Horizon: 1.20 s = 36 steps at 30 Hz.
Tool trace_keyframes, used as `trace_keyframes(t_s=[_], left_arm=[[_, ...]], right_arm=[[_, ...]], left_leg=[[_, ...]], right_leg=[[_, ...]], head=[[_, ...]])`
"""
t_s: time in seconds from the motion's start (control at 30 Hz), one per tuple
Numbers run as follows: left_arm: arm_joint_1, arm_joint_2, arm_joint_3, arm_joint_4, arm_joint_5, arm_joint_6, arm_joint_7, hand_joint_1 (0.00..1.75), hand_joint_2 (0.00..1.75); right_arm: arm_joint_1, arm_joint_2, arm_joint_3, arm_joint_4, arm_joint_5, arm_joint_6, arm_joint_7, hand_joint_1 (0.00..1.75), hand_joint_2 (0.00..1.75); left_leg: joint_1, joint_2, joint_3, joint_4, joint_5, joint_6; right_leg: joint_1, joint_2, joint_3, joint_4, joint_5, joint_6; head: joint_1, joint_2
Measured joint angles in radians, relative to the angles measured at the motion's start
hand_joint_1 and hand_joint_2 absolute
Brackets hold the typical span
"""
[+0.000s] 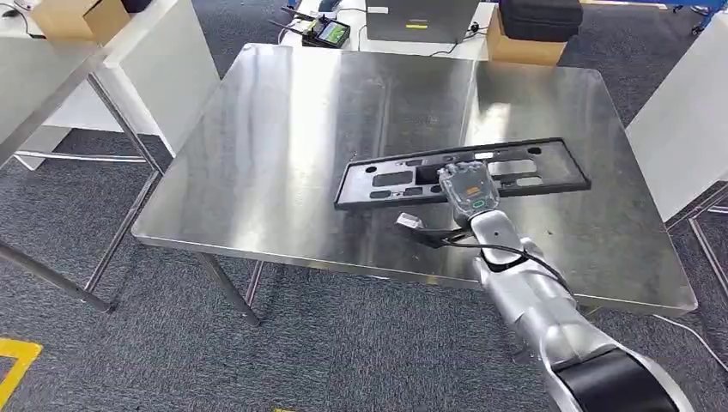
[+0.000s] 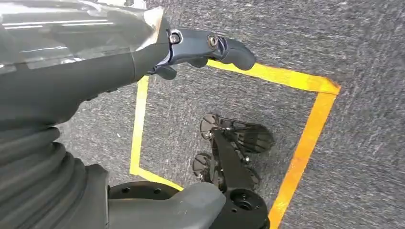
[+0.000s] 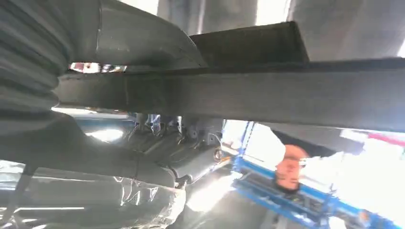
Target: Take the parts from the cabinet and place them on the table.
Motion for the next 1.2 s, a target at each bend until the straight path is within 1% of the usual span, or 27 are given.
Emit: trace_keyframes(t_s=[0.07,0.23,0.37,0.4,0.5,0.6,0.73,0.77,0.83,0.87,0.93,1.0,1.1,1.17,1.2], left_arm=[[0.0,0.0,0.0,0.0,-0.003,0.001,0.004,0.0,1.75],[0.001,0.0,0.001,0.0,-0.013,0.01,0.052,0.0,1.75],[0.001,0.0,0.005,0.0,-0.014,0.01,0.058,0.0,1.75],[0.001,0.0,0.005,0.0,-0.014,0.01,0.06,0.0,0.0],[0.001,0.0,0.007,0.0,-0.014,0.01,0.067,0.0,0.0],[0.001,0.0,0.016,0.0,-0.014,0.011,0.071,0.0,0.0],[0.001,0.0,0.024,0.0,-0.013,0.006,0.072,0.0,0.0],[0.001,0.0,0.025,0.0,-0.013,0.002,0.072,0.0,0.0],[0.001,0.0,0.029,0.0,-0.016,0.0,0.073,0.0,0.0],[0.001,0.0,0.032,0.0,-0.017,-0.002,0.073,0.0,0.0],[0.001,0.0,0.037,0.0,-0.019,-0.003,0.073,0.0,0.0],[0.002,0.0,0.043,0.0,-0.023,-0.003,0.072,0.0,0.0],[0.004,-0.001,0.048,0.0,-0.031,-0.002,0.066,0.0,0.0],[0.004,-0.004,0.05,0.0,-0.034,0.002,0.061,0.0,0.0],[0.004,-0.005,0.05,0.0,-0.038,0.005,0.06,0.0,0.0]], right_arm=[[-0.003,0.013,0.012,0.011,0.0,0.0,0.0,0.0,0.0],[-0.017,0.037,0.026,0.06,-0.005,0.02,0.0,0.0,0.0],[-0.017,0.047,0.027,0.084,-0.005,0.021,0.0,0.0,0.0],[-0.017,0.049,0.027,0.088,-0.005,0.021,0.001,0.0,0.0],[-0.02,0.054,0.027,0.099,-0.006,0.03,0.002,0.0,0.0],[-0.025,0.058,0.027,0.115,-0.016,0.059,0.003,0.0,0.0],[-0.028,0.061,0.018,0.147,-0.051,0.15,0.003,0.0,0.0],[-0.028,0.061,0.009,0.157,-0.065,0.184,0.003,0.0,0.0],[-0.028,0.06,-0.008,0.17,-0.087,0.227,-0.002,0.0,0.0],[-0.027,0.059,-0.016,0.176,-0.098,0.24,-0.007,0.0,0.0],[-0.021,0.058,-0.036,0.183,-0.12,0.243,-0.02,0.0,0.0],[-0.014,0.057,-0.052,0.184,-0.144,0.22,-0.033,0.0,0.0],[0.015,0.055,-0.093,0.152,-0.21,0.056,-0.074,0.0,0.0],[0.056,0.051,-0.126,0.078,-0.245,-0.056,-0.098,0.0,0.0],[0.082,0.05,-0.14,0.031,-0.257,-0.09,-0.106,0.0,0.0]], left_leg=[[0.0,0.0,0.0,0.0,0.0,0.0],[0.0,0.0,0.0,0.0,0.0,0.0],[-0.001,0.0,0.0,0.0,0.0,0.0],[-0.001,0.0,0.0,0.0,0.0,0.0],[-0.001,0.0,0.0,0.0,0.0,0.0],[-0.001,0.0,0.0,0.0,0.0,0.0],[-0.001,0.0,0.0,0.0,0.0,0.0],[-0.001,0.0,0.0,0.0,0.0,0.0],[-0.001,0.0,0.0,0.0,0.0,0.0],[-0.001,0.0,0.0,0.0,0.0,0.0],[-0.001,0.001,0.0,0.0,0.0,0.0],[-0.001,0.0,0.0,0.001,0.0,0.0],[-0.001,0.0,0.0,0.001,0.0,0.0],[-0.001,0.0,0.0,0.0,0.0,0.0],[-0.001,0.0,0.0,0.001,0.0,0.0]], right_leg=[[0.0,0.0,0.0,0.0,0.0,0.0],[0.0,0.0,0.0,0.0,0.0,0.0],[0.0,0.0,0.0,0.0,0.0,0.0],[0.0,0.0,0.0,0.0,0.0,0.0],[0.0,0.0,0.0,0.0,0.0,0.0],[0.0,0.0,0.0,0.0,0.0,0.0],[0.0,0.0,0.0,0.0,0.0,0.0],[0.0,0.0,0.0,0.0,0.0,0.0],[0.0,0.0,0.0,0.0,0.0,0.0],[0.0,0.0,0.0,0.0,0.0,0.0],[0.0,0.0,0.0,0.0,0.0,0.0],[0.0,0.0,0.0,0.0,0.0,0.0],[0.0,0.0,0.0,0.0,0.0,0.0],[0.0,0.0,0.0,0.0,0.0,0.0],[0.0,0.0,0.0,0.0,0.0,0.0]], head=[[0.0,0.0],[0.0,0.0],[0.0,0.0],[0.0,0.0],[0.0,0.0],[0.0,0.0],[0.0,0.0],[0.0,0.0],[0.0,0.0],[0.0,0.0],[0.0,0.0],[0.0,0.0],[0.0,0.0],[0.0,0.0],[0.0,0.0]])
